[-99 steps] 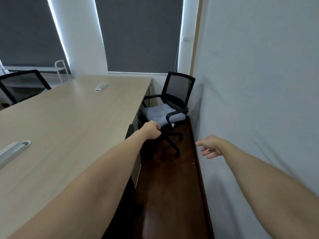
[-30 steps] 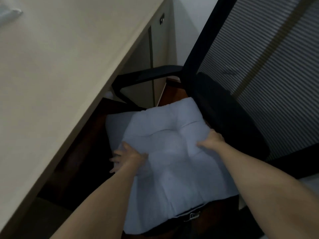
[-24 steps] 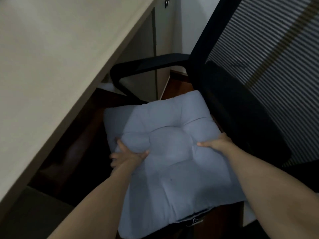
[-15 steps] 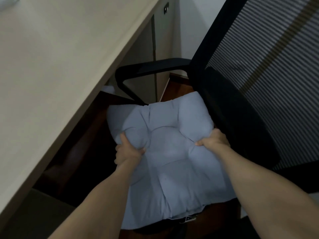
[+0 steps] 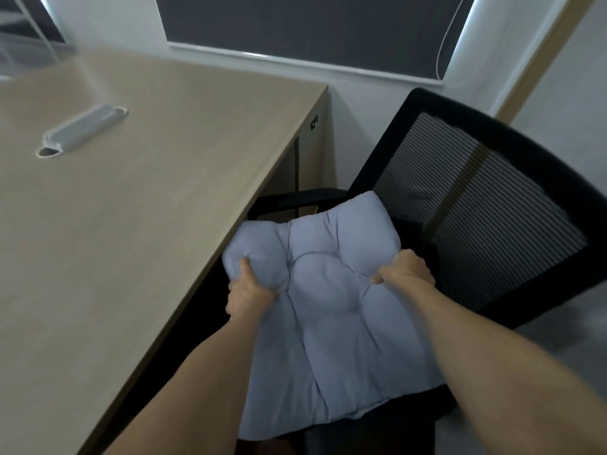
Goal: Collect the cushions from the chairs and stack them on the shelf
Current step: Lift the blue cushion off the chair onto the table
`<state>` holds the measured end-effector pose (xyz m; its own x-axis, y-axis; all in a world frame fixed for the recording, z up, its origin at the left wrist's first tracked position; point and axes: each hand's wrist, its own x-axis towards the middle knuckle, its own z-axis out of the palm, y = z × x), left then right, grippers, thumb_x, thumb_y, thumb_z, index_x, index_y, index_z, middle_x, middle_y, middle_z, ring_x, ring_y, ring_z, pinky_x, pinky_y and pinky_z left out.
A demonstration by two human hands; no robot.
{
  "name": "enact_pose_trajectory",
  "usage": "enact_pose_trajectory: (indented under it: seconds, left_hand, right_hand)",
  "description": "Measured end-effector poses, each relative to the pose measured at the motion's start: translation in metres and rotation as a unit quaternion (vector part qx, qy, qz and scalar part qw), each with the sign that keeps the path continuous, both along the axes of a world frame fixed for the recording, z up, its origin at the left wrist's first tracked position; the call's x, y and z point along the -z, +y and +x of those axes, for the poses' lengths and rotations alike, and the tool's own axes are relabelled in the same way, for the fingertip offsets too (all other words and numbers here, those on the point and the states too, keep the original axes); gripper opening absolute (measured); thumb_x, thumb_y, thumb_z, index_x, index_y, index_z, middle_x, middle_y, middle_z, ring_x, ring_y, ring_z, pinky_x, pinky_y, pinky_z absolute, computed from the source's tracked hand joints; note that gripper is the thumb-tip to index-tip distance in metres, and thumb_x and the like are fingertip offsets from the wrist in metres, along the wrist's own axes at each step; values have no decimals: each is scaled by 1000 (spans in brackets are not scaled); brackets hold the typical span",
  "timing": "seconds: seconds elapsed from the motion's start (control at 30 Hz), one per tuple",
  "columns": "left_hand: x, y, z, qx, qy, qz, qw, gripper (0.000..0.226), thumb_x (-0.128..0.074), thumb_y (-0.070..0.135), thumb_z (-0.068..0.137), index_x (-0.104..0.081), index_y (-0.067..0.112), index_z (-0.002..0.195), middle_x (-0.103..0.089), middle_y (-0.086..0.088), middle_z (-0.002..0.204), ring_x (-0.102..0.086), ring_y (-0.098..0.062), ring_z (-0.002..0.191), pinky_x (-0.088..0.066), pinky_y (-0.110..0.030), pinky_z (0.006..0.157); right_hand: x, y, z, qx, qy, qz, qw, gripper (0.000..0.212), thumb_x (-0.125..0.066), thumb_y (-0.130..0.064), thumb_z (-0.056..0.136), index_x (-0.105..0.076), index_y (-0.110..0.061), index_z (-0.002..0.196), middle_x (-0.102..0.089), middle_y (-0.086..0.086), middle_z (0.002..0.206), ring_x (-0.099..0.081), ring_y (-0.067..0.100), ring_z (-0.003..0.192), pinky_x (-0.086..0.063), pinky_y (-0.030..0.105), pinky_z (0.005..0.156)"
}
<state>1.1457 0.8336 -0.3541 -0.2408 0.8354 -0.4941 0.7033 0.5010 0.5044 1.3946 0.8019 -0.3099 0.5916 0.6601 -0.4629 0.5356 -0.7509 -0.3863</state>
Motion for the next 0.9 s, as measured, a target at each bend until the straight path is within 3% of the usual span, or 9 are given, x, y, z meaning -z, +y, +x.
enact_pose_trajectory:
  seconds: [0.2, 0.47, 0.6, 0.7, 0.9]
  left_hand:
    - [-57, -49, 10, -33, -87, -17, 996, 105, -75, 31, 74, -2, 39, 149, -39, -21, 138, -52, -40, 114, -48, -44, 76]
    - [-140, -85, -5, -49, -115, 74, 989, 101, -78, 29, 70, -11, 39, 144, -41, -18, 134, -53, -39, 103, -47, -41, 68]
    - [-173, -93, -49, -59, -90, 127, 986, 98, -76, 24, 73, -13, 33, 148, -40, -16, 143, -52, -40, 116, -46, -41, 77]
    - [-191, -101, -96, -84, -58, 155, 983, 95, -74, 21, 72, -18, 31, 147, -45, -21, 138, -51, -41, 120, -45, -40, 77]
    - [-213, -129, -220, -172, 24, 144, 974, 85, -60, 20, 79, -15, 35, 149, -43, -25, 137, -48, -43, 124, -45, -46, 99]
  right_hand:
    - [-94, -37, 14, -27, -46, 25, 998, 56, -82, -23, 65, -58, -5, 113, -63, 15, 113, -61, 33, 101, -53, 43, 87]
    - [-175, -76, 10, -53, -39, 100, 993, 67, -83, -28, 64, -53, -3, 120, -60, 17, 120, -59, 36, 107, -49, 42, 89]
    - [-191, -75, -26, -77, -4, 123, 989, 73, -83, -27, 64, -51, 0, 124, -57, 19, 124, -56, 37, 110, -48, 43, 91]
    - [-192, -69, -68, -93, 29, 125, 987, 78, -84, -26, 64, -48, 2, 128, -56, 20, 128, -56, 37, 113, -47, 41, 90]
    - [-184, -47, -195, -173, 81, 124, 974, 76, -82, -31, 68, -49, 1, 129, -53, 19, 135, -54, 36, 120, -47, 40, 97]
